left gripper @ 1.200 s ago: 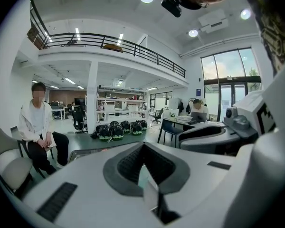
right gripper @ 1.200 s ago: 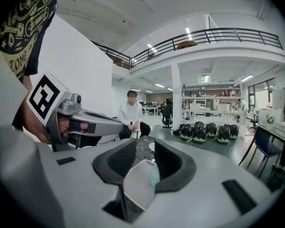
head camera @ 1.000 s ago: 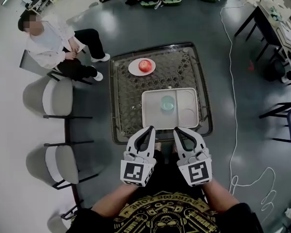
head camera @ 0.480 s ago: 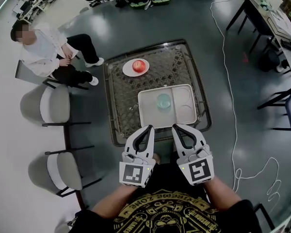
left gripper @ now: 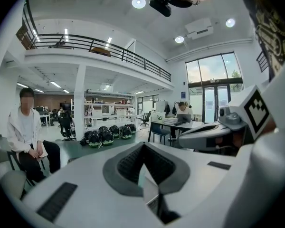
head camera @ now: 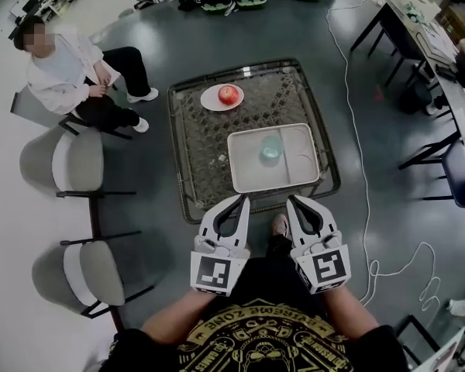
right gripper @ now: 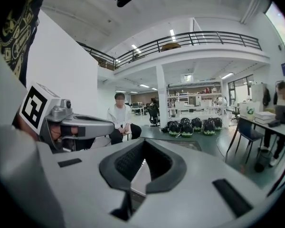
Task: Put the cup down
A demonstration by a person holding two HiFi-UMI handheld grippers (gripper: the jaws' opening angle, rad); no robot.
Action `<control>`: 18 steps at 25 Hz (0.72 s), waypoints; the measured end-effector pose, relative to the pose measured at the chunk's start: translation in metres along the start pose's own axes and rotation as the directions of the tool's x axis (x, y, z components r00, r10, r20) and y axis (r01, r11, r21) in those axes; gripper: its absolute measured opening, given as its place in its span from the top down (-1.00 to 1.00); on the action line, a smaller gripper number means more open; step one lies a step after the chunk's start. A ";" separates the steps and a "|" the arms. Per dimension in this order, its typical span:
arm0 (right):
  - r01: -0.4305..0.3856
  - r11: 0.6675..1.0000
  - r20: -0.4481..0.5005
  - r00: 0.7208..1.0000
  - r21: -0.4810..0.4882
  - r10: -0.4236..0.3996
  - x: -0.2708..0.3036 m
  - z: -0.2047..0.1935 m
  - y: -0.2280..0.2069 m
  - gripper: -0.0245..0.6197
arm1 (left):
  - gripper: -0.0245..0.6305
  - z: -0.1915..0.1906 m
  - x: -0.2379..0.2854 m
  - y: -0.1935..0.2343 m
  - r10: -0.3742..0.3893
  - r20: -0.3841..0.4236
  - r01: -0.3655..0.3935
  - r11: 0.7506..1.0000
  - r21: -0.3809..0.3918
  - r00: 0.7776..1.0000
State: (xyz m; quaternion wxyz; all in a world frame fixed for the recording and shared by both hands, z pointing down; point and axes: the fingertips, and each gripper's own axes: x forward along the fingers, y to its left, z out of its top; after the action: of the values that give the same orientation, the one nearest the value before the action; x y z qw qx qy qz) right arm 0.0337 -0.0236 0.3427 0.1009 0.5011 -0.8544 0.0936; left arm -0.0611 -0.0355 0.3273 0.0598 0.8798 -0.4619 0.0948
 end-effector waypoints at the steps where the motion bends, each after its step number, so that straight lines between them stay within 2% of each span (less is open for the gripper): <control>1: 0.015 1.000 0.000 1.000 0.002 -0.015 -0.004 0.001 0.005 0.90 | 0.93 0.000 -0.008 0.002 -0.008 0.001 0.008 1.000 0.001 1.000; 11: 0.162 0.987 0.014 0.987 -0.022 -0.162 -0.044 0.009 0.053 0.90 | 0.93 -0.022 -0.074 0.003 -0.115 -0.010 0.115 0.993 -0.019 0.993; 18: 0.201 0.979 0.000 0.979 -0.029 -0.202 -0.075 0.009 0.076 0.90 | 0.93 -0.025 -0.097 -0.004 -0.152 -0.002 0.152 0.988 -0.025 0.988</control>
State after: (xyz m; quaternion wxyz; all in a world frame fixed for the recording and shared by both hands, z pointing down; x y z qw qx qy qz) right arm 0.0027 0.0737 0.3100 0.1182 0.5835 -0.8003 0.0714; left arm -0.1143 0.0490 0.3297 0.0788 0.9114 -0.3946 0.0860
